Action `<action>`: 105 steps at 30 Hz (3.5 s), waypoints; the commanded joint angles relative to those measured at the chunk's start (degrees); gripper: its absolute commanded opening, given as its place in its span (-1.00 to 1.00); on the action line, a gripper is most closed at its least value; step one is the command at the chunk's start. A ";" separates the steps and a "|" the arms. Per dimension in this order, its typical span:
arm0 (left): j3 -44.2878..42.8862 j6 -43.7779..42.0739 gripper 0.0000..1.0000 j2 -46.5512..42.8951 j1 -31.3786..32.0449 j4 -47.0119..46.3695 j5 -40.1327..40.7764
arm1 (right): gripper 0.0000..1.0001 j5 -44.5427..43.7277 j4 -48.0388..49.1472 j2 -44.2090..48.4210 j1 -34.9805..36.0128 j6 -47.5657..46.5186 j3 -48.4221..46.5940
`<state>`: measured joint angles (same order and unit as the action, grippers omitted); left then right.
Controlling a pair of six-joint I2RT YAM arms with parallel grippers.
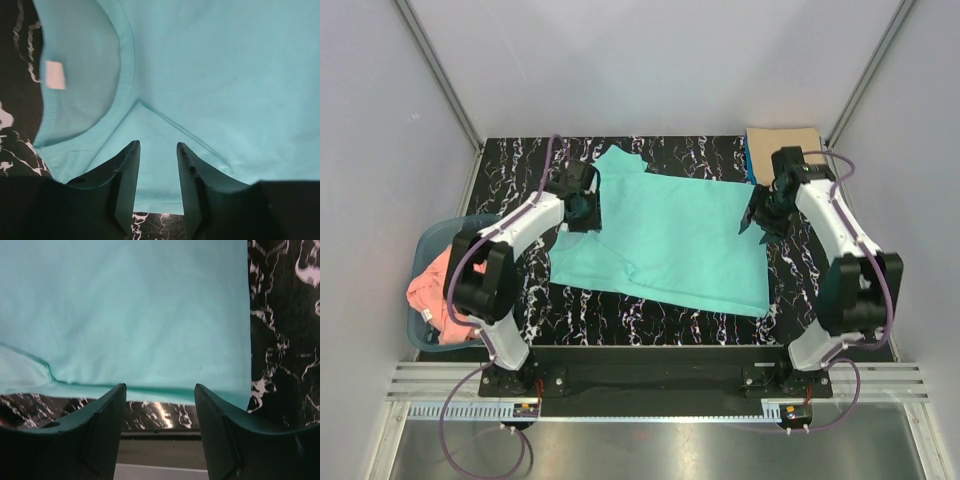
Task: Fold and stack the t-shirts
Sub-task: Flatten the tshirt out
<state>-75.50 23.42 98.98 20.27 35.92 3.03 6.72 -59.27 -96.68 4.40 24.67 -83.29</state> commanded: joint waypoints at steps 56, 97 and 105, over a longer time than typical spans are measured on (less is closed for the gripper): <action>-4.39 -2.77 -0.69 14.40 -0.23 1.43 3.12 | 0.22 6.39 2.85 12.13 -0.01 5.64 21.50; 4.40 -3.11 -1.00 -4.50 4.42 0.38 2.42 | 0.01 5.94 6.53 21.63 -16.01 30.61 44.17; 4.66 -4.35 -1.00 -6.25 4.42 -0.41 1.28 | -0.13 6.19 10.13 19.87 -16.01 32.29 46.19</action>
<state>-70.98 20.53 96.29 24.69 37.58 5.21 11.75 -51.53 -76.25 -11.42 54.72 -37.80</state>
